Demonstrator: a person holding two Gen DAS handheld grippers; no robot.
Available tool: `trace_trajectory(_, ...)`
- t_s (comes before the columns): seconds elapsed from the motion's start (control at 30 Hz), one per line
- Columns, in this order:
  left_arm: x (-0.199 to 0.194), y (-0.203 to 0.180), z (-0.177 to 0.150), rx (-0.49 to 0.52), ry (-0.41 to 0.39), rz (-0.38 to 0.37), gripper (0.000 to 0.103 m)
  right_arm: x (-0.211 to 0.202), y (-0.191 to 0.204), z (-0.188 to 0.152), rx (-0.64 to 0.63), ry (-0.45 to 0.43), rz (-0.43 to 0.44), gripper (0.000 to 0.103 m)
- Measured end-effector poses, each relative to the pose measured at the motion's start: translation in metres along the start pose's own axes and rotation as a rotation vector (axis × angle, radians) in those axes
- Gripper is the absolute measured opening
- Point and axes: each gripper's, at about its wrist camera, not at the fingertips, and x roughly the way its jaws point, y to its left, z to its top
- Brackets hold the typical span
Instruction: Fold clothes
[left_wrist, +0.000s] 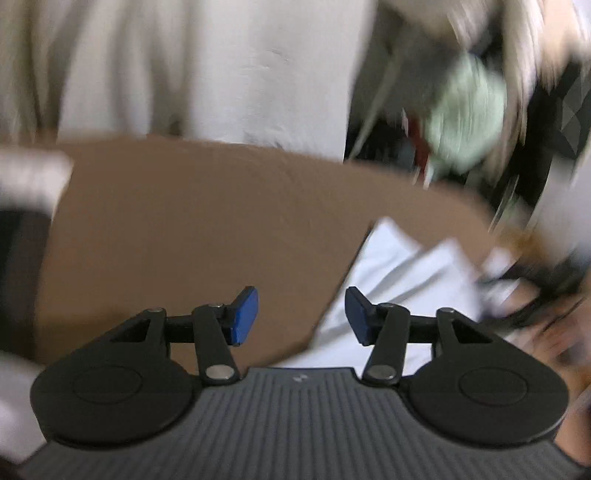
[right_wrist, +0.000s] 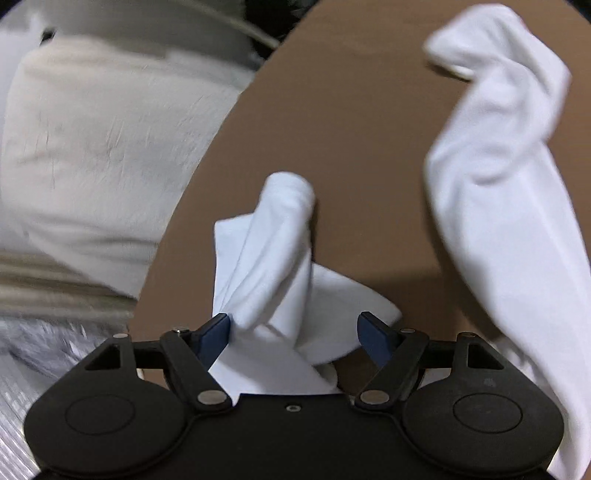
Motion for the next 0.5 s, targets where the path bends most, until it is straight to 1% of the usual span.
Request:
trace_trajectory(0.03,0.019,-0.011,0.007,0.056,0.003,0.014,0.050,-0.002,-0.009,-0.004,0.061,-0.007,0.015,0.080)
trace_trajectory(0.1,0.056,-0.033,0.022,0.167,0.009,0.040,0.050,0.001,-0.017,-0.015,0.126,-0.016,0.028,0.080)
trace_trajectory(0.13,0.077,-0.038,0.029,0.179,0.028,0.020,0.050,0.002,-0.021,-0.021,0.154,-0.021,0.033,0.080)
trace_trajectory(0.2,0.120,-0.048,0.041,0.218,0.081,-0.026,0.050,0.016,-0.016,-0.020,0.099,-0.033,-0.012,0.080)
trace_trajectory(0.23,0.140,-0.053,0.043,0.231,0.132,-0.037,0.050,0.021,-0.017,-0.014,0.097,-0.051,-0.003,0.077)
trace_trajectory(0.27,0.163,-0.056,0.046,0.224,0.210,-0.046,0.049,0.025,-0.018,-0.008,0.103,-0.070,0.017,0.071)
trace_trajectory(0.3,0.178,-0.067,0.046,0.213,0.258,-0.047,0.049,0.029,-0.021,-0.001,0.118,-0.091,0.067,0.061)
trace_trajectory(0.33,0.188,-0.071,0.047,0.217,0.260,-0.059,0.049,0.034,-0.020,0.004,0.109,-0.088,0.090,0.054)
trace_trajectory(0.37,0.198,-0.075,0.048,0.222,0.261,-0.073,0.051,0.040,-0.017,0.010,0.090,-0.072,0.095,0.047)
trace_trajectory(0.4,0.207,-0.077,0.049,0.220,0.251,-0.077,0.052,0.047,-0.012,0.014,0.048,-0.049,0.079,0.029)
trace_trajectory(0.43,0.215,-0.077,0.049,0.206,0.258,-0.073,0.053,0.054,-0.006,0.016,0.002,-0.022,0.050,0.014)
trace_trajectory(0.47,0.224,-0.077,0.050,0.192,0.266,-0.069,0.055,0.061,0.001,0.018,-0.042,0.004,0.018,0.011)
trace_trajectory(0.5,0.232,-0.078,0.051,0.177,0.273,-0.065,0.063,0.066,0.009,0.020,-0.087,0.015,-0.004,0.010)
